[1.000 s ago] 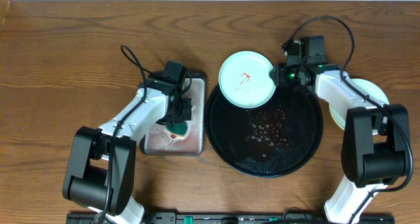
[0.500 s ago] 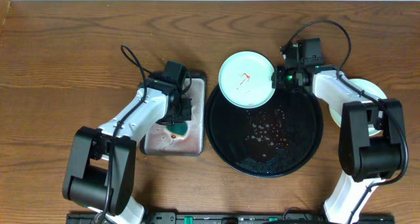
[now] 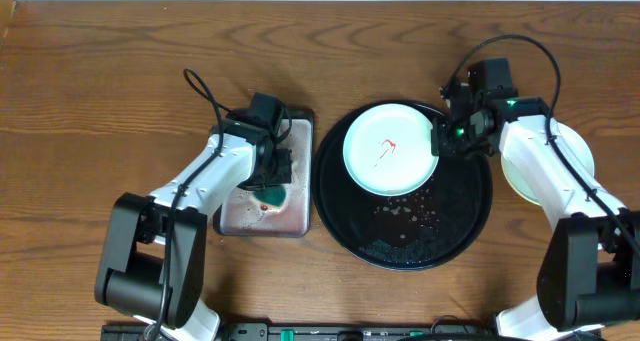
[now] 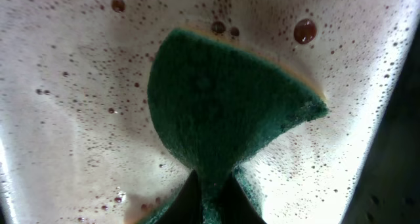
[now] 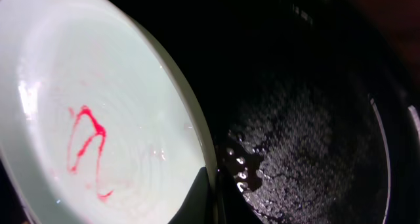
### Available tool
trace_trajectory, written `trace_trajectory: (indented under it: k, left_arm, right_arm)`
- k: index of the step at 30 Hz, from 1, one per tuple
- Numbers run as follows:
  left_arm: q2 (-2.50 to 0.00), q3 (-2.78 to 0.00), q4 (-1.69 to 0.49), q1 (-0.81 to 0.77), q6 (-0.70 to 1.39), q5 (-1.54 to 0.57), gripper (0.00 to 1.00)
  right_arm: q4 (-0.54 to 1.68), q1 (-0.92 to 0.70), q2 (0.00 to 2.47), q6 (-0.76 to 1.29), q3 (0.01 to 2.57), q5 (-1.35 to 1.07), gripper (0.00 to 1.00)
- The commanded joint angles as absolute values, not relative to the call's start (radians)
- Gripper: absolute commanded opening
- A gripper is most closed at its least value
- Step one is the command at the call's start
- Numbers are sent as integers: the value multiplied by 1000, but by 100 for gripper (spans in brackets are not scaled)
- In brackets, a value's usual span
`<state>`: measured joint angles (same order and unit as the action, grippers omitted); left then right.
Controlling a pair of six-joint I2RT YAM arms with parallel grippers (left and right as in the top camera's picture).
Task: Clean dirty plates on tray and stack at the side
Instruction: 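Reach the right gripper to the last green plate and grasp its rim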
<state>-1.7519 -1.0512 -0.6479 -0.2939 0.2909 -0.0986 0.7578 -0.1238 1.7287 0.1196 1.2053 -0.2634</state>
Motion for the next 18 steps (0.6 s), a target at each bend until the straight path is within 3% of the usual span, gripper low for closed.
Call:
trace_trajectory:
  k: [1, 8, 18]
  left_arm:
    - [-1665, -1047, -649, -260, 292, -90, 7]
    - [-1456, -1047, -617, -188, 292, -223, 7]
    - [-1416, -1042, -584, -67, 234, -506, 7]
  right_arm:
    - [751, -146, 1750, 96, 1174, -258, 1]
    - [729, -146, 1752, 95, 1133, -197, 1]
    - [724, -146, 1753, 84, 1090, -188, 1]
